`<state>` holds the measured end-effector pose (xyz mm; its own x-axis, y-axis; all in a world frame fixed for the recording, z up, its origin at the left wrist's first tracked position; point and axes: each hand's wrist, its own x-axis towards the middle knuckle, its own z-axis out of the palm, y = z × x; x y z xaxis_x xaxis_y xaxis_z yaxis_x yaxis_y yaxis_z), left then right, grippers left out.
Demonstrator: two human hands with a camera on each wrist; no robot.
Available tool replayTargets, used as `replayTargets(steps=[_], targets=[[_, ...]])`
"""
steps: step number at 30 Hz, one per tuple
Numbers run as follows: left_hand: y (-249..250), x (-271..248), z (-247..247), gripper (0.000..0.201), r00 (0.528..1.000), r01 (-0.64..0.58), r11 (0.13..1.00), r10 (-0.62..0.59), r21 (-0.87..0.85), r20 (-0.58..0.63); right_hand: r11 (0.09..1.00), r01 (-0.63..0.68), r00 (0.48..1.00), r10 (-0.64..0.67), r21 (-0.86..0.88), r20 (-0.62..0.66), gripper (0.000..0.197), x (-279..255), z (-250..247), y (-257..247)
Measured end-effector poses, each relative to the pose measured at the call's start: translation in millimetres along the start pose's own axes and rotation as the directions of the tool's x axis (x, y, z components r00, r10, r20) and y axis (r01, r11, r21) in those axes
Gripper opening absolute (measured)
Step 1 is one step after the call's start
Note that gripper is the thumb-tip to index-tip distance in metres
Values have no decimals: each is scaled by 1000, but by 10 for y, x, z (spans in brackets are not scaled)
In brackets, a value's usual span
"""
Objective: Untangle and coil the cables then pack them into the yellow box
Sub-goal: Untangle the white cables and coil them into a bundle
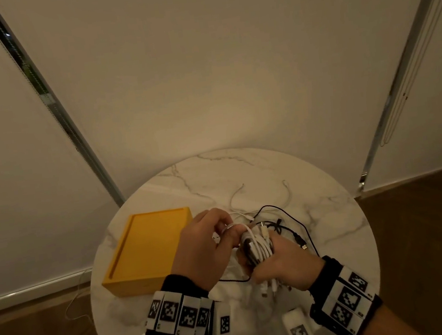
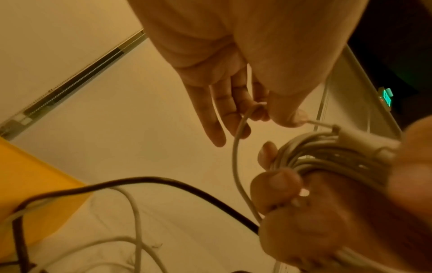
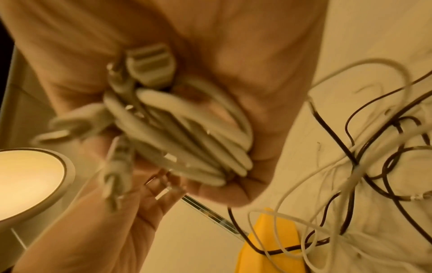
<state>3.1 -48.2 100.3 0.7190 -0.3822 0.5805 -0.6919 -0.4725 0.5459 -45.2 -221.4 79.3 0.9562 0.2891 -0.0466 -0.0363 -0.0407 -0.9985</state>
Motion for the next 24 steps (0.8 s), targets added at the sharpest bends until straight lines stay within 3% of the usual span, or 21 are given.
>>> replayTargets(steps=[5,8,11,15,19,24], targets=[[30,-8,27,26,995,79,996,-82,-36,-64,961,134,972,-81,241,-221,33,53,-13,49],[42,-9,35,24,993,102,992,-106,-70,-59,907,195,957,-92,374,-276,41,62,-17,34],[65,-9,25,13,996,88,992,-89,-86,-9,860,162,962,-28,484,-271,48,57,-28,40],[148,30,18,8,999,53,988,-53,-146,7,917,81,982,-5,392,-191,40,61,-4,22],[217,54,53,11,994,103,964,-105,-246,8,954,44,993,-11,296,-115,19,17,83,-35],[241,47,74,19,993,111,950,-115,-293,5,949,54,989,-9,311,-145,20,36,94,-42]])
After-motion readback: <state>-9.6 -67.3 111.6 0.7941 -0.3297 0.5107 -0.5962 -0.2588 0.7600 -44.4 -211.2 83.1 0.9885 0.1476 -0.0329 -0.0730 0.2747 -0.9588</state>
